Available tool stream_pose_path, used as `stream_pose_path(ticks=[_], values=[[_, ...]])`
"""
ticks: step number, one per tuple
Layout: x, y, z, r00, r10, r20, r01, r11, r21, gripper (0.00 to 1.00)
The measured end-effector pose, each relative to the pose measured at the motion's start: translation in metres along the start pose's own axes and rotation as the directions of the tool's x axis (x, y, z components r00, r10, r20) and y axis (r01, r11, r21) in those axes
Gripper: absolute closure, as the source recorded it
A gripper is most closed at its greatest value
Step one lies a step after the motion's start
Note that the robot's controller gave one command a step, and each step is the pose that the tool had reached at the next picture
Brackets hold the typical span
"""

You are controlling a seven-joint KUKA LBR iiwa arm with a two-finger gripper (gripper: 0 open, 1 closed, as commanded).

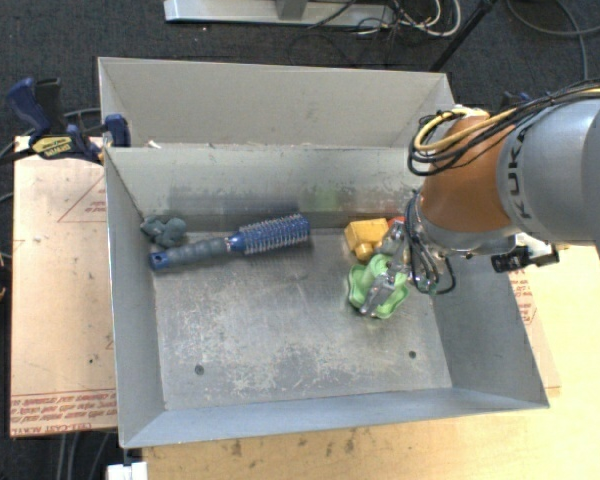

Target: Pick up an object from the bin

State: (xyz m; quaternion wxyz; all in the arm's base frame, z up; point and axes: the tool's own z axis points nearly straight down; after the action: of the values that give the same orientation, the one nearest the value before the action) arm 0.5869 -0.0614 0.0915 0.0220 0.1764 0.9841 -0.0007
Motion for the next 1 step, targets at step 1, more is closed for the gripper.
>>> stream_pose_path(ticks=[1], values=[[0.0003, -0.0002, 0.0003, 1.0, 0.003, 0.001, -0.003, 1.0, -0.003, 1.0]])
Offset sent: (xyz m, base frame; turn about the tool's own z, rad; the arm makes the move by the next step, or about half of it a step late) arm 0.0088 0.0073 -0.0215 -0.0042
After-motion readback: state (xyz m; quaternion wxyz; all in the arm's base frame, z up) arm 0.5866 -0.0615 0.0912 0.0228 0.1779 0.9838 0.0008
